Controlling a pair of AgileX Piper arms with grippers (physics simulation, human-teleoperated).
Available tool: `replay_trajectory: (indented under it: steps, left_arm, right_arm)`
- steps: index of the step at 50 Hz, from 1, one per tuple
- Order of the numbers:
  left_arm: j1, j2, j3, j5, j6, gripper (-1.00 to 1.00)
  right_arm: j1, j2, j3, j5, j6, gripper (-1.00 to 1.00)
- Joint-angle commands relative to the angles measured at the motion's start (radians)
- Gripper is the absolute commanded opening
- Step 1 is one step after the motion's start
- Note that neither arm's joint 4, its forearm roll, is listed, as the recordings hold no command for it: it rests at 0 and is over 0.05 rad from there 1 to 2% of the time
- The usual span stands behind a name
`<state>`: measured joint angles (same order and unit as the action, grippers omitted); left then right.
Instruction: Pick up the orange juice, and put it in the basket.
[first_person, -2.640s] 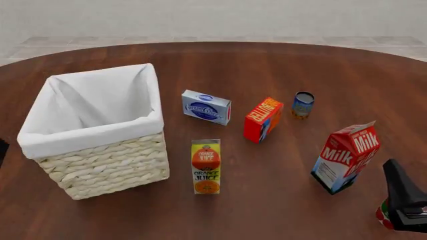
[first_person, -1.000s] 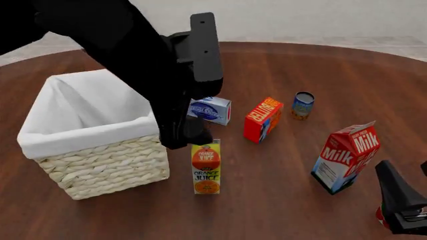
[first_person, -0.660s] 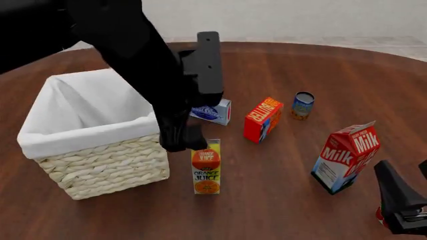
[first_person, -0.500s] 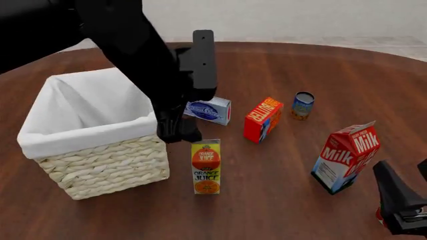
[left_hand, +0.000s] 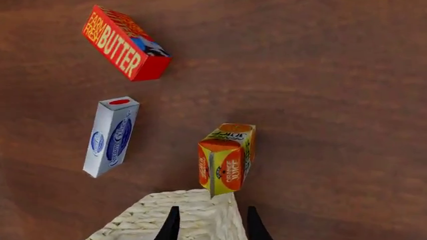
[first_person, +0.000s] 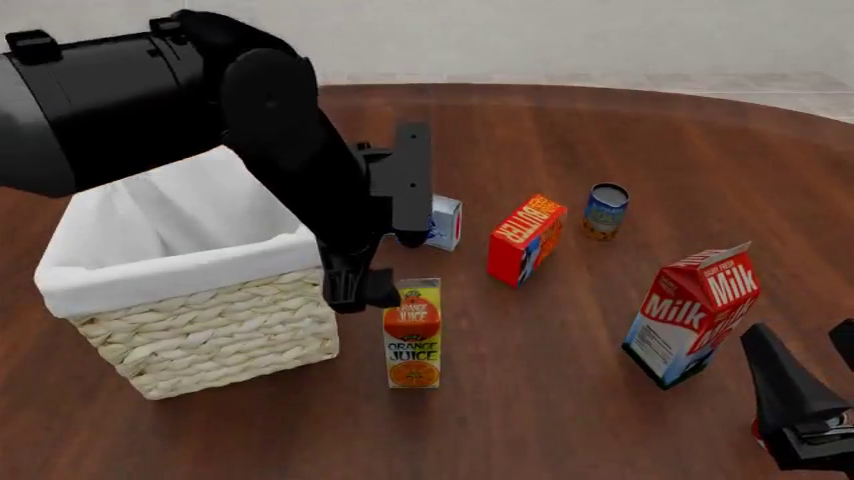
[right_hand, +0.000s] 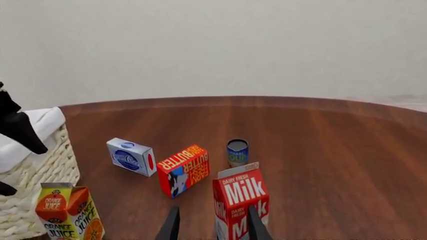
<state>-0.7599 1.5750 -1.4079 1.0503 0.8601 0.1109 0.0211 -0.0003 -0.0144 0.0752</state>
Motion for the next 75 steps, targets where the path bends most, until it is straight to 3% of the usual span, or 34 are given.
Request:
replay_trajectory:
  steps: [1,27,34,39,49,52,61,75]
  left_arm:
    - [0.011,0.019,0.039,-0.040,0.022,1.00]
    - [-0.022,0.039,0.087,-0.112,0.004,1.00]
    - [0.011,0.061,0.109,-0.147,0.037,1.00]
    - [-0.017,0.069,0.097,-0.144,0.001,1.00]
    - [-0.009,0.089,0.121,-0.160,0.001,1.00]
    - [0.007,0.111,0.076,-0.150,-0.023,1.00]
    - [0.048,0.132,0.081,-0.176,0.017,1.00]
    - [0.048,0.157,0.105,-0.210,0.019,1.00]
  right_arm:
    - [-0.002,0.007,0.000,0.001,-0.002,1.00]
    - [0.016,0.047,0.000,-0.019,0.003,1.00]
    - [0.014,0.055,0.000,-0.025,0.003,1.00]
    - [0.016,0.061,0.000,-0.029,0.005,1.00]
    - [0.018,0.069,0.000,-0.033,0.006,1.00]
    - [0.019,0.074,0.000,-0.036,0.005,1.00]
    - [0.025,0.086,0.000,-0.044,0.001,1.00]
    - [0.032,0.107,0.000,-0.057,0.000,1.00]
